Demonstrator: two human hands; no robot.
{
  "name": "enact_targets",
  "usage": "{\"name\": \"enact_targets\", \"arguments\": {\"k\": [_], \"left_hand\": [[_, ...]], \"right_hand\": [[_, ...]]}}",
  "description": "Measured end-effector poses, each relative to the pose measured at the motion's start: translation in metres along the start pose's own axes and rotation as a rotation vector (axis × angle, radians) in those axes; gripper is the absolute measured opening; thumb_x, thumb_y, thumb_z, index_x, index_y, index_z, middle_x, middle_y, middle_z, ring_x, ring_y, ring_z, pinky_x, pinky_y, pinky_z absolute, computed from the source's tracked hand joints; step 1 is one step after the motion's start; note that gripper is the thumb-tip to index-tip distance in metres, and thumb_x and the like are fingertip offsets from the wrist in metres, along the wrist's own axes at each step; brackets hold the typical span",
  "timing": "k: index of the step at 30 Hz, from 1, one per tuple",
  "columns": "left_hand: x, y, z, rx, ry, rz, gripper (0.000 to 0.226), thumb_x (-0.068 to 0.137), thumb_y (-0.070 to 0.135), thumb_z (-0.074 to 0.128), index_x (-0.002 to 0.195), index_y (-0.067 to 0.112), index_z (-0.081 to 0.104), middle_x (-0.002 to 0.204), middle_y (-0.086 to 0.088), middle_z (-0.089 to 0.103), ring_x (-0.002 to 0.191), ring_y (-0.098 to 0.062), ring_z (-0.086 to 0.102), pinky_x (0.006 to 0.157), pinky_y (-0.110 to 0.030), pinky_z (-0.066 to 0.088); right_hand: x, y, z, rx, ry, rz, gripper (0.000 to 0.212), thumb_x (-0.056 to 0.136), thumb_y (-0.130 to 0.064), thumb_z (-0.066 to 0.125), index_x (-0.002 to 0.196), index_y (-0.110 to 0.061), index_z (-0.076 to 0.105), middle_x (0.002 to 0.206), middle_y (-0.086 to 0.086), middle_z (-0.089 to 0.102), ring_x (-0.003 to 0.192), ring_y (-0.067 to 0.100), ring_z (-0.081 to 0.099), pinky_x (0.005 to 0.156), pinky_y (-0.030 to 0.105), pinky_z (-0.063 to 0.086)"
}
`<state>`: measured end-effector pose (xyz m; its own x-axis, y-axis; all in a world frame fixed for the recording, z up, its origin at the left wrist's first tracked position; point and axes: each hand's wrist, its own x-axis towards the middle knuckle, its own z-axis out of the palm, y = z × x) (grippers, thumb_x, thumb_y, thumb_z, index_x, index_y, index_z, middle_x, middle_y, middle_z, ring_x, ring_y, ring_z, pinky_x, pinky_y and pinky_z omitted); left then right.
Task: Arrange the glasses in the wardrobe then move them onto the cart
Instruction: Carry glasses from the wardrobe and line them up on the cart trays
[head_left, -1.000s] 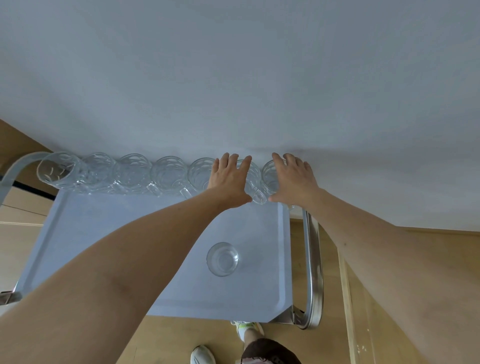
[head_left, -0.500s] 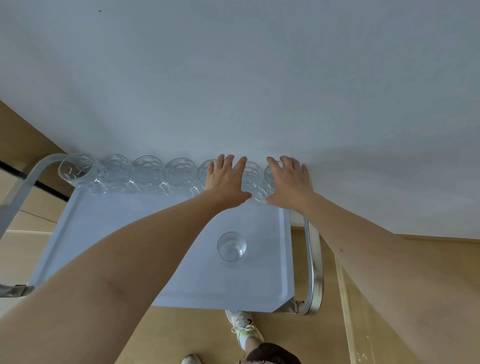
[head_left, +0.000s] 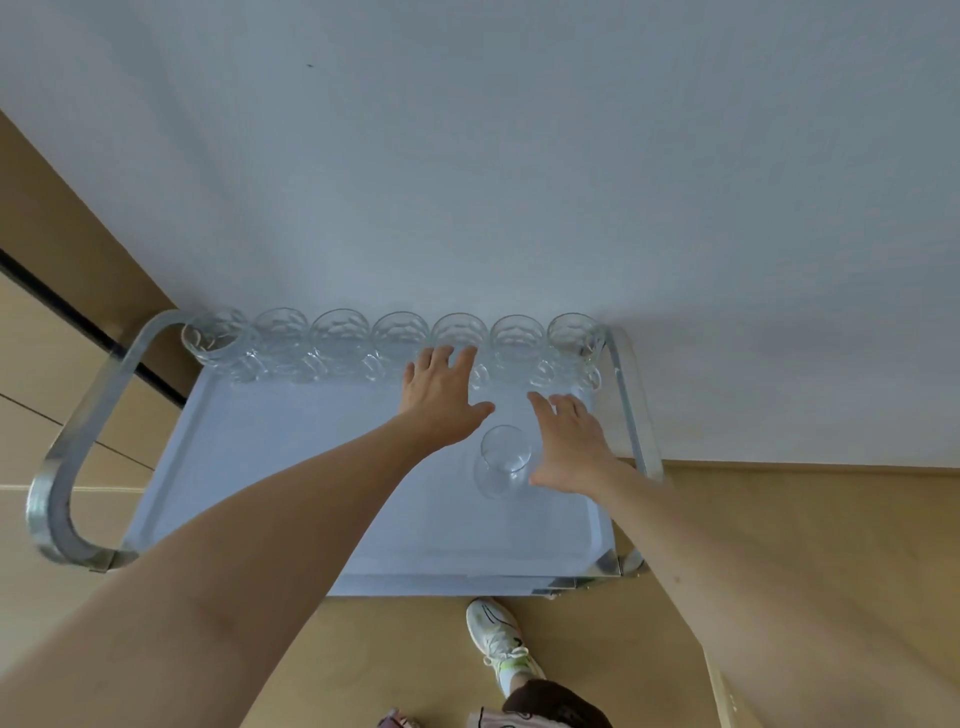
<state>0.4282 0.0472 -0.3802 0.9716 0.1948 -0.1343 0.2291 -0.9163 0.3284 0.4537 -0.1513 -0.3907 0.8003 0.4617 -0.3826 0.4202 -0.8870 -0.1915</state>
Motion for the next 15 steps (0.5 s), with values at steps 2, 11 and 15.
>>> {"name": "enact_targets", "arguments": {"k": [2, 11, 15], "left_hand": [[-0.012, -0.004, 0.004, -0.003, -0.015, -0.005, 0.082, 0.09, 0.051, 0.065, 0.156, 0.024, 0.026, 0.16, -0.013, 0.029, 0.15, -0.034, 0.017, 0.122, -0.05, 0.018], [-0.043, -0.024, 0.018, 0.012, -0.082, -0.048, 0.086, 0.086, 0.04, 0.072, 0.156, 0.024, 0.024, 0.161, -0.013, 0.025, 0.151, -0.033, 0.014, 0.122, -0.047, 0.017], [-0.05, -0.031, 0.023, 0.014, -0.096, -0.057, 0.088, 0.085, 0.038, 0.073, 0.156, 0.023, 0.023, 0.162, -0.014, 0.024, 0.151, -0.033, 0.014, 0.122, -0.047, 0.017]], "right_hand": [[-0.008, -0.005, 0.011, 0.034, -0.028, 0.007, 0.118, 0.072, -0.027, 0.083, 0.159, -0.02, 0.005, 0.161, 0.013, 0.018, 0.151, 0.032, 0.011, 0.121, 0.045, 0.024], [-0.01, -0.026, 0.033, 0.504, 0.018, 0.126, 0.134, 0.063, -0.033, 0.096, 0.161, -0.019, 0.006, 0.158, 0.008, 0.03, 0.147, 0.028, 0.028, 0.115, 0.042, 0.036], [-0.008, -0.029, 0.043, 0.634, 0.088, 0.153, 0.108, 0.067, -0.025, 0.092, 0.154, -0.019, 0.03, 0.153, 0.006, 0.043, 0.138, 0.024, 0.043, 0.104, 0.037, 0.045]]}}
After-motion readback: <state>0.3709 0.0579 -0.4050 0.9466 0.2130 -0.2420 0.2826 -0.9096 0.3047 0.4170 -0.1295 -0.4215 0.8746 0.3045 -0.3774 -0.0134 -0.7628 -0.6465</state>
